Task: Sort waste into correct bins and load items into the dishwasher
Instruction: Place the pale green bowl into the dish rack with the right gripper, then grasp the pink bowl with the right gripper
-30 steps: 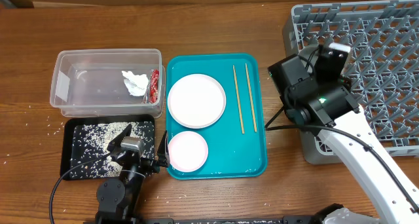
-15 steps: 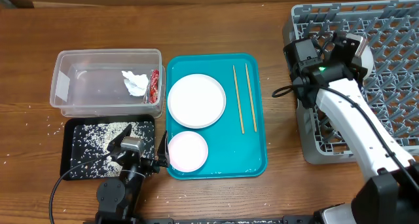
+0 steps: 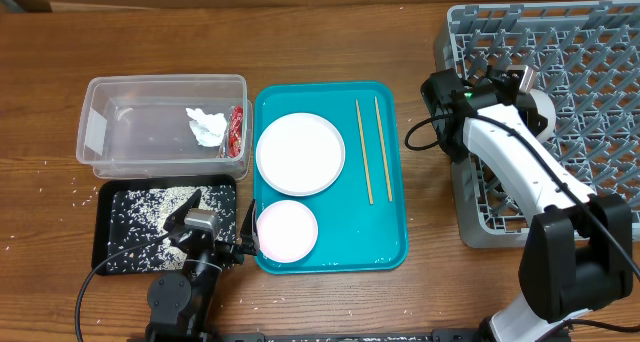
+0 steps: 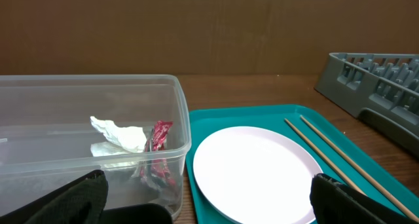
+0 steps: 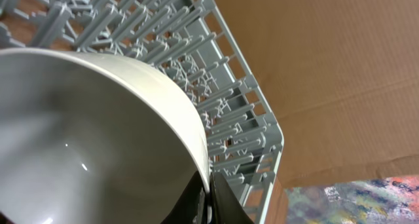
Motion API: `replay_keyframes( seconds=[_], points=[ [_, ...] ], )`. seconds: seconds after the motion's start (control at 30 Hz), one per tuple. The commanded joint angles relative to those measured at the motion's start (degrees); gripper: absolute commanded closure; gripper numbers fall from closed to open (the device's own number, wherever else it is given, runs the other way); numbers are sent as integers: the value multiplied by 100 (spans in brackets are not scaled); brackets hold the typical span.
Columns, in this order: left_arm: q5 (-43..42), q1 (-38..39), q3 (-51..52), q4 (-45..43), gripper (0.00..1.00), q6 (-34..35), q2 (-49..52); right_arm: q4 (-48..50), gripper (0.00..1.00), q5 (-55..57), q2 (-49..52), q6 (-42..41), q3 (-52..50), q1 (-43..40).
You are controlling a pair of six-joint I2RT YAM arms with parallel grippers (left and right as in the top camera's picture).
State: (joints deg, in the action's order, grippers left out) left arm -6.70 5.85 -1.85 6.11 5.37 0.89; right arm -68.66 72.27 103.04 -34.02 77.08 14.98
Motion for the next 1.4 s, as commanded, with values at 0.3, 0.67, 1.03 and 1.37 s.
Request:
replay_keyframes(
  seconds=[0.3,0.67,1.03,1.37],
  points=[
    [-37,-70,57,-22,0,-111,-63,671,96,-306,61,424,9,-55],
    [-37,-70,57,-22,0,-111,-63,-164,90,-776,48,402,33,435],
    [-37,-70,57,-22,0,-111,-63,-1110,69,-2883,48,361,758,1252],
    [-37,-70,57,-22,0,-111,-63,-170,45,-8271,-101,1047,1624,1703]
  ],
)
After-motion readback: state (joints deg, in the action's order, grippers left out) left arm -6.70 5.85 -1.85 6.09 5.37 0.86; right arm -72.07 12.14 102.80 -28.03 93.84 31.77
